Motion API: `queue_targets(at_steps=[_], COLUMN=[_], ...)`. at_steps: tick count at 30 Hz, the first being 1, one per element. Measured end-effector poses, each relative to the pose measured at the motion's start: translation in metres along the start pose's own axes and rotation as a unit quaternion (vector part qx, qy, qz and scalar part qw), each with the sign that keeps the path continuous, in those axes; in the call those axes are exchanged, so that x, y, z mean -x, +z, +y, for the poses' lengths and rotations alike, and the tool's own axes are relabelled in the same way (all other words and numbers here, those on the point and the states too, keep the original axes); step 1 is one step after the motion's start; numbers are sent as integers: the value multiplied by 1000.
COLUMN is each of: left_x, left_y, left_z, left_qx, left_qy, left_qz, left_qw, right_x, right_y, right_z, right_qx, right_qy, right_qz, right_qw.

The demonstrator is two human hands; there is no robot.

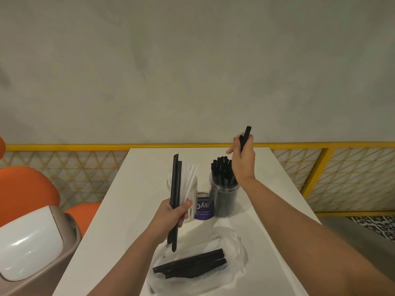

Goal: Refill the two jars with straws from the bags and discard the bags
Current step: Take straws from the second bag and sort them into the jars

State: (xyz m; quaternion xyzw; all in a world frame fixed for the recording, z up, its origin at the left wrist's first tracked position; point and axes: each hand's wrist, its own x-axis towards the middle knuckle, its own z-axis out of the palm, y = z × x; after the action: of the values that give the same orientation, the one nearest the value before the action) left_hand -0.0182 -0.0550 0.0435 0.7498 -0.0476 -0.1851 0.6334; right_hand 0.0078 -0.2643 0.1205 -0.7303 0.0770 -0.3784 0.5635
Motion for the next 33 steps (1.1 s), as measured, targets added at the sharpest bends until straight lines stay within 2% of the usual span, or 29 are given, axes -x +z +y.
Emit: queue_targets(at_steps=[6,10,13,16,19,21,23,25,27,30,33], left_x=[-2,-3,-3,-3,-1,1,4,7,10,14,16], left_y=[2,3,4,3,6,8,9,9,8,3,-1], left_z=[-3,-2,-1,1,5,8,13,17,19,19,19], left_qx=[-2,9,8,23,59,76,89,92,85,93,97], left_qy=[1,-1,-3,-5,-8,-6,2,15,23,18,10], left_qz=[-6,-12,-19,-31,-42,-43,-47,-60,-78,-98,-105], left_qw=[1000,1000,1000,999,997,996,995,994,993,991,990], right_x=[17,31,31,27,33,42,52,60,66,69,71], right_y=[-4,-8,-11,-8,3,13,22,29,34,40,45], right_z=[47,59,50,28,5,-7,-14,-20,-22,-25,-27], right_qx=[182,166,129,120,113,83,60,50,28,-23,19], right_qy=[54,98,72,6,-54,-38,48,158,222,249,256], right_qz=[-11,-104,-67,-4,-5,-55,-151,-272,-344,-355,-360], right_qw=[982,976,987,993,992,994,986,948,912,901,897])
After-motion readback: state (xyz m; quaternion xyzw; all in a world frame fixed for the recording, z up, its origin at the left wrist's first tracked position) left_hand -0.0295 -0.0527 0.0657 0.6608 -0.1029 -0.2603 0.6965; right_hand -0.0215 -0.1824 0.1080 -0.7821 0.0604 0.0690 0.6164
